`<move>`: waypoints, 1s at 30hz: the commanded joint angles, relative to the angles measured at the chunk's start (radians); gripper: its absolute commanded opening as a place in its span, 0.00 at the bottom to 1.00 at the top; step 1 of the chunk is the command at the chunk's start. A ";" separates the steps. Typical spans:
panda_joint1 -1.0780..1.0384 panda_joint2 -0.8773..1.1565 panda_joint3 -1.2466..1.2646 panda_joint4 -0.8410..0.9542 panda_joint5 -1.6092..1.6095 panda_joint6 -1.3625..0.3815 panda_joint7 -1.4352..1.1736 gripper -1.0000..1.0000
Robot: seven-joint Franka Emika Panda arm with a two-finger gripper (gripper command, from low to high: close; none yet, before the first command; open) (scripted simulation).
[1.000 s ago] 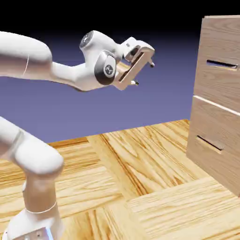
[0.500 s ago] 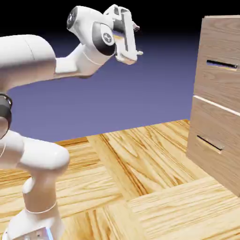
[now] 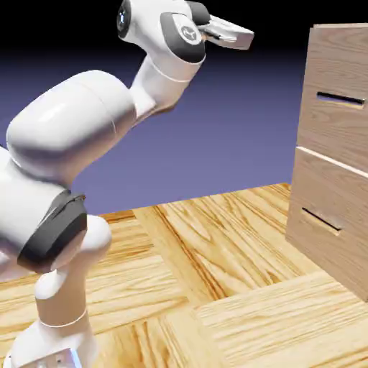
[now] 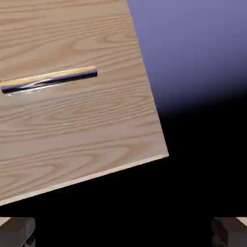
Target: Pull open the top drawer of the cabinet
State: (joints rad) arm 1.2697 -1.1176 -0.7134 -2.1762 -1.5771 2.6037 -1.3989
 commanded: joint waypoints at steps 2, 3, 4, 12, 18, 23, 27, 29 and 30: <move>0.051 -0.022 -0.029 0.026 -0.064 -0.018 -0.087 0.50; 0.077 -0.033 -0.044 0.039 -0.096 -0.026 -0.131 0.50; 0.102 -0.045 -0.058 0.052 -0.128 -0.035 -0.174 0.50; 0.307 -0.134 -0.174 0.155 -0.385 -0.106 -0.522 0.50; 0.460 -0.200 -0.261 0.232 -0.577 -0.159 -0.783 0.50; 0.588 -0.256 -0.333 0.296 -0.737 -0.203 -1.000 0.50; 0.690 -0.300 -0.391 0.348 -0.865 -0.238 -1.174 0.50; 0.741 -0.323 -0.420 0.374 -0.929 -0.255 -1.261 0.50; 0.767 -0.334 -0.435 0.386 -0.962 -0.264 -1.305 0.50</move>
State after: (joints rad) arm 2.0366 -1.4515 -1.1483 -1.7898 -2.5386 2.3395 -2.7036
